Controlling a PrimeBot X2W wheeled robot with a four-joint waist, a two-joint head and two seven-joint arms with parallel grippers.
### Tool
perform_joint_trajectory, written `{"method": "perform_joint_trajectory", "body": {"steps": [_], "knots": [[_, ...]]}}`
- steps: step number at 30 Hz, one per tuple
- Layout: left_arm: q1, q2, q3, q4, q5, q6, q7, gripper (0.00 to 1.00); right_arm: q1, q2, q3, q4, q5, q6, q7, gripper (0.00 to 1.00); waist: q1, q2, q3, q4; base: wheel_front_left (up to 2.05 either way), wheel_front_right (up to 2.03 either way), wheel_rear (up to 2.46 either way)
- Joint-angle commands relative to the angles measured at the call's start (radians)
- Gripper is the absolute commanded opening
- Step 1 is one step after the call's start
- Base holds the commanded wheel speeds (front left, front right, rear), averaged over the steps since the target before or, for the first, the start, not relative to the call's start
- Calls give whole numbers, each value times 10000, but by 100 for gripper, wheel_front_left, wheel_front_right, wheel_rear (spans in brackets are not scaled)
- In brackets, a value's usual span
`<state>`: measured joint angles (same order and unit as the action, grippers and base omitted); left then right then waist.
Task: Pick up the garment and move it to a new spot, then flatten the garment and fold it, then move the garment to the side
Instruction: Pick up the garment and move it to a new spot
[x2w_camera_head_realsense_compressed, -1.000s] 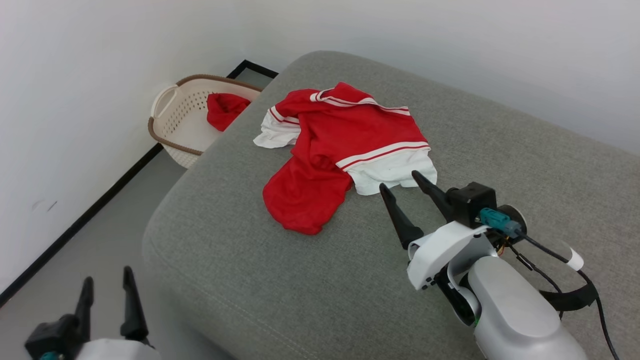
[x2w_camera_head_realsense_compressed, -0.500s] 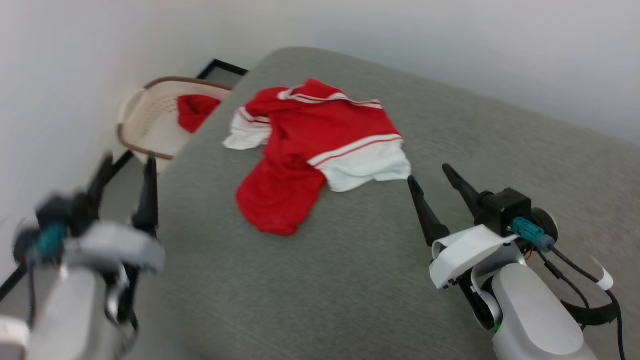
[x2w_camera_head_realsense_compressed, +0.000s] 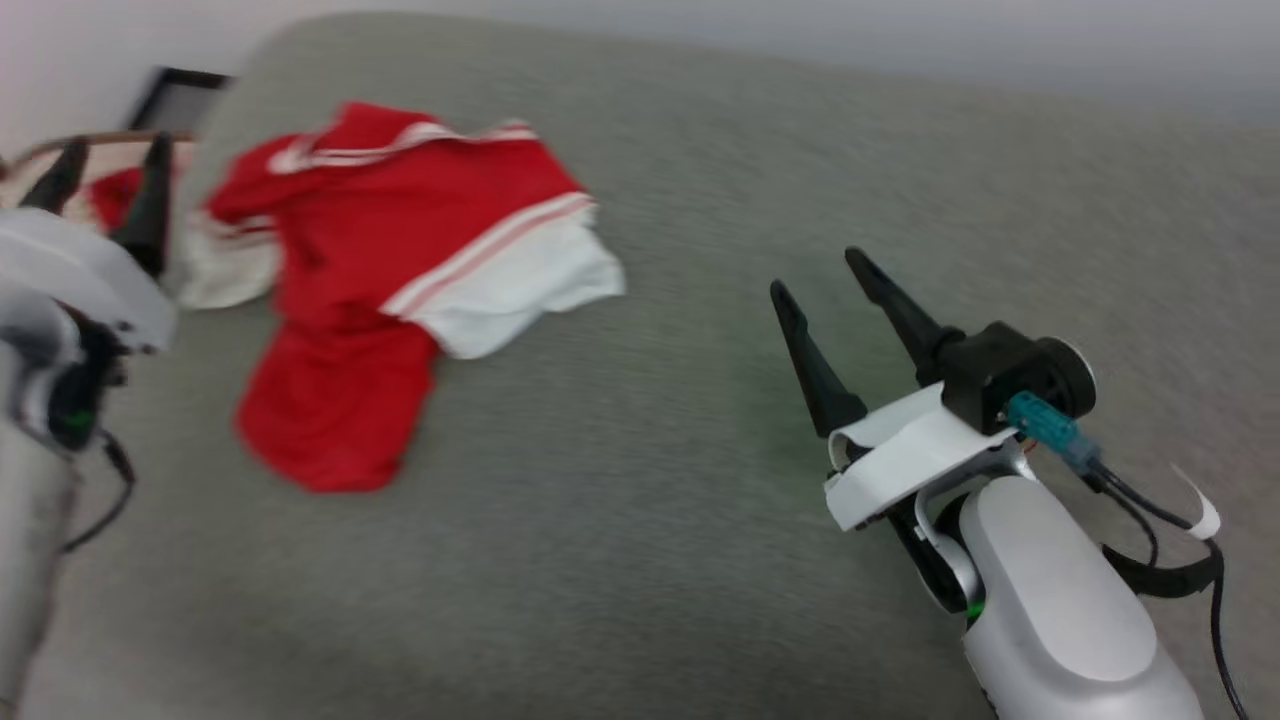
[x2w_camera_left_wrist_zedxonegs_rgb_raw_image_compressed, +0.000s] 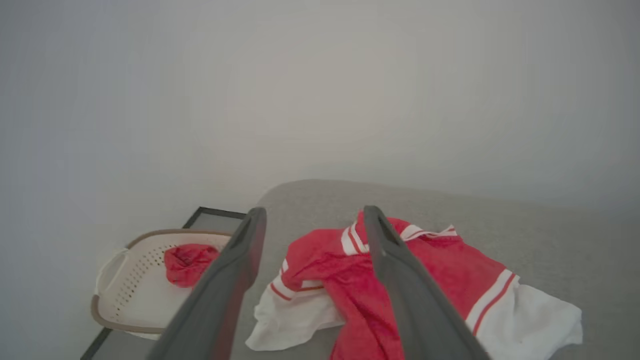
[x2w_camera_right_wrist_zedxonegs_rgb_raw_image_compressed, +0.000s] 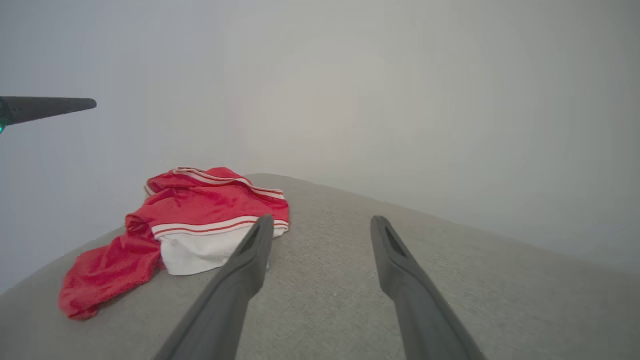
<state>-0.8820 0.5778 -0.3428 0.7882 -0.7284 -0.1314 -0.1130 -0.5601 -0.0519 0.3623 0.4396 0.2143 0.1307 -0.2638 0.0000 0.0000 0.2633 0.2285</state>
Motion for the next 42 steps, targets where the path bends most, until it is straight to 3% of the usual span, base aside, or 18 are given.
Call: {"method": "perform_joint_trajectory", "body": {"steps": [1,4,5,8,15,21,28,29,31,32,37,42], "knots": [[-285,398,-286,187,-867,21,788,100,-34,21,24,-158,70,1,-9,100,0,0,1476,-1860,0,0,0],[-388,765,-731,338,-2354,15,2569,100,25,16,80,-292,73,1,-9,100,0,0,1599,-2212,0,0,0],[-388,765,-731,338,-2354,15,2569,100,25,16,80,-292,73,1,-9,100,0,0,1599,-2212,0,0,0],[-367,1300,-1211,235,-3466,16,4319,100,47,23,63,-438,1,1,-9,100,0,0,1797,-2486,0,0,0],[-387,1788,-1509,150,-5354,14,6070,100,-24,20,22,-710,-170,1,-9,100,0,0,2353,-2961,0,0,0],[-283,1768,-2098,40,-5814,14,6644,100,-243,21,-16,-1089,-282,1,47,100,0,0,2868,-3211,0,0,0],[-214,1280,-2918,270,-6032,20,6689,100,-264,20,39,-1445,-367,1,137,100,0,0,3106,-3279,0,0,0],[-212,1229,-3001,258,-6076,20,6673,77,-269,21,74,-1471,-356,1,139,100,0,0,3091,-3283,0,0,0],[-281,1189,-3057,166,-6206,11,6474,15,-268,20,90,-1520,-353,1,136,100,0,0,3044,-3268,0,0,0],[-331,1175,-3043,125,-6291,8,6346,0,-253,21,71,-1529,-340,1,134,100,0,0,2998,-3251,0,0,0],[-402,1439,-3119,-240,-6473,-35,5645,0,-80,17,-69,-1413,-246,1,137,100,0,0,2592,-3075,0,0,0],[-448,1902,-3073,-571,-6482,-34,4263,0,120,17,-276,-1207,-70,1,68,100,0,0,2035,-2881,0,0,0]]}}
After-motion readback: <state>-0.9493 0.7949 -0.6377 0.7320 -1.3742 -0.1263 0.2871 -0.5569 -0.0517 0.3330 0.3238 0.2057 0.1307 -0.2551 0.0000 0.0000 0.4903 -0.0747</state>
